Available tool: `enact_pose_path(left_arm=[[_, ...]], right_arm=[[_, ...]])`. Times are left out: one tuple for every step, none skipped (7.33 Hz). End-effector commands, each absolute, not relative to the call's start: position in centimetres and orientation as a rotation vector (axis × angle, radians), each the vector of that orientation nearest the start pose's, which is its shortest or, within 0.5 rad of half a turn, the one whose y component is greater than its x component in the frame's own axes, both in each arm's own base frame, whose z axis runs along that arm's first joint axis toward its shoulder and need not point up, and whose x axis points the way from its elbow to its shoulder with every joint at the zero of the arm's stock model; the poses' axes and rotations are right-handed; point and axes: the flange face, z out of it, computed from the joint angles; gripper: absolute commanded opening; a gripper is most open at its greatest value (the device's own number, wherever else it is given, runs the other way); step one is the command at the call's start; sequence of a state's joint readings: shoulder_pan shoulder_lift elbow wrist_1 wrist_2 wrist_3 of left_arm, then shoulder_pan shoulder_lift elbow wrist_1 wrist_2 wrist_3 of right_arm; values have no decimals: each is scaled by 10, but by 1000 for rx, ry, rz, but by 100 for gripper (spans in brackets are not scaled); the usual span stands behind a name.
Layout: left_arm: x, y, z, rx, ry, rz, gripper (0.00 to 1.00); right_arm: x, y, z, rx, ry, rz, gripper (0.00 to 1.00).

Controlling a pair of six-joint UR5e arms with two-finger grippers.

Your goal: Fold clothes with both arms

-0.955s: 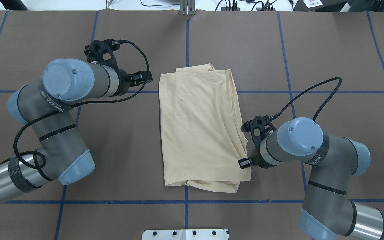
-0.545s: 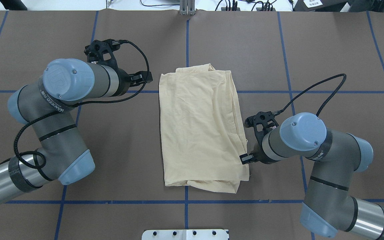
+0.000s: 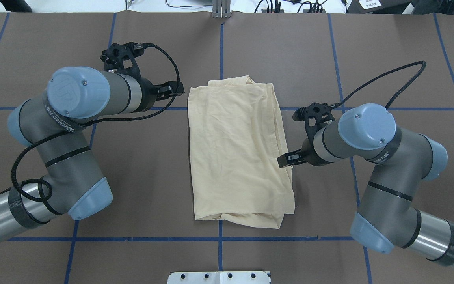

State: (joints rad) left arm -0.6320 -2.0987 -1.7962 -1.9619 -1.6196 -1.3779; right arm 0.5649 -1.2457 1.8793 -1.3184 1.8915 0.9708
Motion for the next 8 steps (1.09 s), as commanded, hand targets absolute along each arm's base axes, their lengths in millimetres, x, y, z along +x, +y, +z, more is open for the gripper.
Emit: enact_pose_path(left_arm=[[421,-468,193,445,1112,-355,100],[421,-468,190,453,1122,-354,100],[420,-468,188,460,1134,-354,100],[420,-468,185,463,1138,-354,100],[420,-468,184,464,1141,-354,100],[420,-468,184,464,1141,-354,100],[420,-468,184,464,1140,-354,100],[420,-468,182,465,1144,-355,100]], right_arm=[[-456,-432,300,255,-899,-146,100],[-470,-441,294,255,-897,-146,97],[-485,-451,294,245,-883,-141,92],[-492,-456,298,237,-872,-139,86],[-497,-459,301,230,-864,-136,72],[-501,-462,304,226,-856,-134,58],[-497,-465,303,226,-858,-126,57],[-497,-466,305,224,-855,-122,54]])
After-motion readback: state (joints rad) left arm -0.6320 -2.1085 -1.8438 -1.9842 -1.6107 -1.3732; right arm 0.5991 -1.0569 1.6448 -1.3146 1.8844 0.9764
